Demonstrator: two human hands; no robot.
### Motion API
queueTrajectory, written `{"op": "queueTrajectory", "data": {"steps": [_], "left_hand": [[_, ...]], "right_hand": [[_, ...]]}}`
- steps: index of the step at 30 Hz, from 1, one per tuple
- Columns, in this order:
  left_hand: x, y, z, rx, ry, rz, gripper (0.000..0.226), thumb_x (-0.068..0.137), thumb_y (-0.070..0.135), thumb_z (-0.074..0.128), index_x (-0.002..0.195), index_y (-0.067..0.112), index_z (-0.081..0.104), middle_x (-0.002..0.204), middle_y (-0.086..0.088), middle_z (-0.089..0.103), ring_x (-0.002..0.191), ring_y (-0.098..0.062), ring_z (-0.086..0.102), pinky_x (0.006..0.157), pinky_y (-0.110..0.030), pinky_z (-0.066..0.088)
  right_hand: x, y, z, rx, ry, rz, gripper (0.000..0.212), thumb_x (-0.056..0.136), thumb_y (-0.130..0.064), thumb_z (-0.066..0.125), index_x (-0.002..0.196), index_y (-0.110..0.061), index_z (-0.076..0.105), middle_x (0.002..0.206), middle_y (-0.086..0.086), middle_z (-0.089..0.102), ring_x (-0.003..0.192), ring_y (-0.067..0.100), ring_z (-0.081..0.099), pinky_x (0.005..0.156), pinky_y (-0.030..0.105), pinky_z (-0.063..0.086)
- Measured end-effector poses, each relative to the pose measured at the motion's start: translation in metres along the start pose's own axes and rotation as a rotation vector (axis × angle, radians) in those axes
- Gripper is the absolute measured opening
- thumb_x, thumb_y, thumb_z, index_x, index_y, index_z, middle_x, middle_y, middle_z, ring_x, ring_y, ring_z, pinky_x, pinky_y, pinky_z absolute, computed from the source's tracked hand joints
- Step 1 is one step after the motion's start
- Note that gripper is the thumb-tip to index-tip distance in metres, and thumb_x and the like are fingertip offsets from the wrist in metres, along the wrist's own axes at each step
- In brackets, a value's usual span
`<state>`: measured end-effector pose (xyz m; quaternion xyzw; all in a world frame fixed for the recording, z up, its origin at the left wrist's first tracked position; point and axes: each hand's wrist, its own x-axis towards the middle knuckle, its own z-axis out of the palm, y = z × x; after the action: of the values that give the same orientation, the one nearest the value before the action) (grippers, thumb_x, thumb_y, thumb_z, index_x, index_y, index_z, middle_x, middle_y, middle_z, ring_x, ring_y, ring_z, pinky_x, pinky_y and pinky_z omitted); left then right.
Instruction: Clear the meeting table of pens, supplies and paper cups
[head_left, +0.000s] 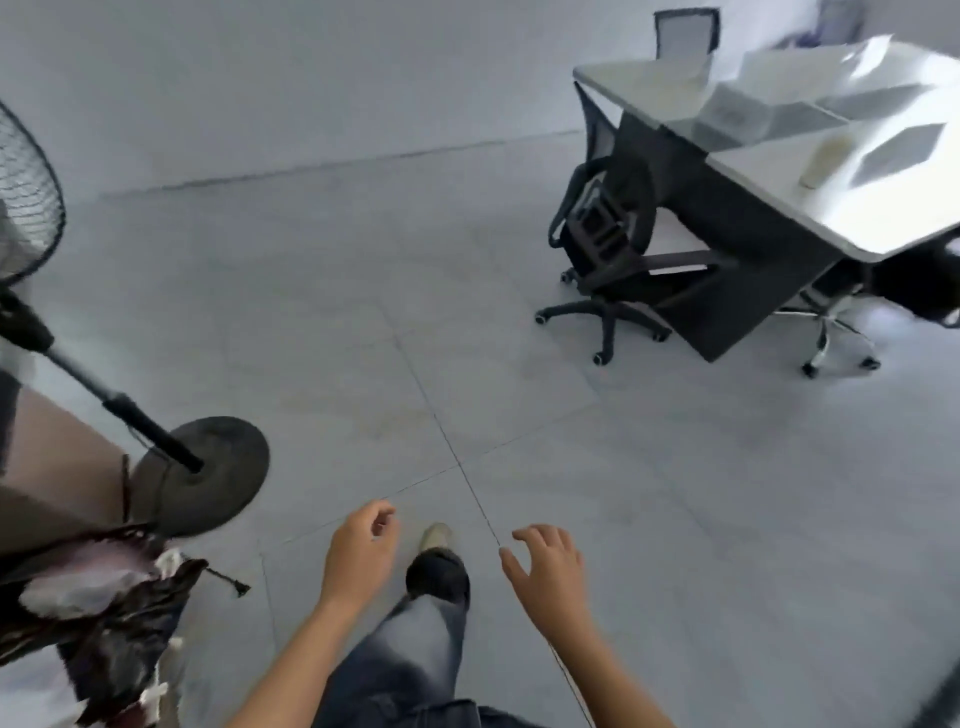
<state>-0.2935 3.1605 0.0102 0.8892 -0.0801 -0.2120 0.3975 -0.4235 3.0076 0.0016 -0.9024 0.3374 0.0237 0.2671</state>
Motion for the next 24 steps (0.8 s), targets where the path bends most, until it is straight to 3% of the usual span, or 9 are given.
{"op": "queueTrajectory", "data": {"steps": [5,9,13,17,21,24], "left_hand": [[0.037,0.059,0.041,-0.026,-0.089,0.121,0.021,0.091,0.012,0.050,0.105,0.003,0.062,0.094,-0.003,0.058,0.090,-0.016,0.051,0.077,-0.025,0.035],[0.082,0.115,0.063,-0.089,-0.121,0.187,0.017,0.090,0.010,0.048,0.097,0.008,0.064,0.086,0.001,0.057,0.088,-0.018,0.051,0.073,-0.025,0.036],[0.134,0.166,0.083,-0.109,-0.145,0.243,0.021,0.089,0.010,0.049,0.104,0.002,0.062,0.092,-0.005,0.060,0.090,-0.022,0.054,0.077,-0.028,0.036],[0.177,0.207,0.099,-0.139,-0.168,0.283,0.021,0.089,0.010,0.048,0.104,0.003,0.062,0.094,-0.006,0.061,0.090,-0.022,0.053,0.080,-0.030,0.039],[0.202,0.237,0.128,-0.113,-0.254,0.293,0.021,0.090,0.010,0.047,0.105,0.003,0.061,0.092,-0.004,0.059,0.092,-0.023,0.054,0.078,-0.028,0.037],[0.202,0.248,0.159,-0.030,-0.367,0.295,0.023,0.090,0.011,0.047,0.107,0.003,0.061,0.093,-0.005,0.060,0.094,-0.025,0.056,0.077,-0.028,0.037]], "right_hand": [[0.017,0.041,-0.024,-0.014,0.140,0.218,0.041,0.074,-0.049,0.038,0.072,-0.023,0.070,0.075,-0.008,0.070,0.073,0.017,0.067,0.059,0.028,0.052],[0.050,0.063,-0.048,0.012,0.220,0.363,0.036,0.074,-0.044,0.041,0.066,-0.023,0.069,0.068,-0.009,0.068,0.067,0.016,0.067,0.054,0.028,0.053],[0.100,0.078,-0.070,0.054,0.305,0.437,0.022,0.073,-0.034,0.056,0.070,-0.017,0.070,0.073,-0.002,0.071,0.074,0.024,0.067,0.058,0.030,0.045],[0.141,0.084,-0.094,0.085,0.428,0.481,0.047,0.079,-0.043,0.037,0.088,-0.011,0.071,0.092,0.005,0.071,0.095,0.029,0.061,0.072,0.032,0.034],[0.161,0.095,-0.107,0.093,0.532,0.535,0.053,0.077,-0.046,0.030,0.083,-0.013,0.071,0.086,0.003,0.071,0.087,0.028,0.064,0.067,0.031,0.035],[0.160,0.110,-0.109,0.136,0.515,0.610,0.063,0.074,-0.050,0.022,0.091,-0.013,0.070,0.095,0.004,0.069,0.096,0.026,0.059,0.074,0.031,0.032]]}}
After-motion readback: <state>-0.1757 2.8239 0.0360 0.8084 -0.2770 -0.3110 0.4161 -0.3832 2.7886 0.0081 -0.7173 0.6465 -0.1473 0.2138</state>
